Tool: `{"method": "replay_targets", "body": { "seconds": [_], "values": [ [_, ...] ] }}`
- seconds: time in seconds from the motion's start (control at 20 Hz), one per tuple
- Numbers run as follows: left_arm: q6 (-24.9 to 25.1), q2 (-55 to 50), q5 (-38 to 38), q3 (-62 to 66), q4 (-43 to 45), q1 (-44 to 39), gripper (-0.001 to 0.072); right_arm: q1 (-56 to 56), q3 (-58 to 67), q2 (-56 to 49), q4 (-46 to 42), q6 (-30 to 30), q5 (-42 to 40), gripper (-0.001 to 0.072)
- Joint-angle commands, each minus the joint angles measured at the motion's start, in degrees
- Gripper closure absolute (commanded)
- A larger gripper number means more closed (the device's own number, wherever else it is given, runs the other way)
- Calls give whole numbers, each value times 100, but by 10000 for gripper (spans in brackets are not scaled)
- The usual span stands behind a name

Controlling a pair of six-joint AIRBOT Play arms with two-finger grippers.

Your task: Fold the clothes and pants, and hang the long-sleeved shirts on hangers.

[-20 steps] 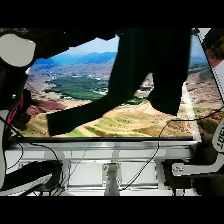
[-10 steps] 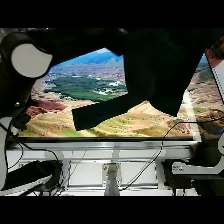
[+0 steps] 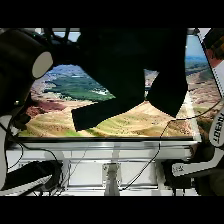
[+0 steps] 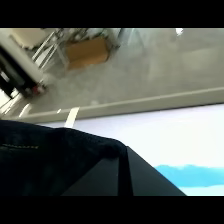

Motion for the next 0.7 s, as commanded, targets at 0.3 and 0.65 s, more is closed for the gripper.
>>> {"method": "replay_targets", "body": {
  "seconds": [0.3,0.65],
  "values": [
    [-1644,605,-555,-1862,422,772,691,1589,-26,-1176,-20,2,212,705],
    [-3230,1482,177,-4358,-527,772,691,1784,-31,-1585,-17,-7,1163,705]
  ]
}}
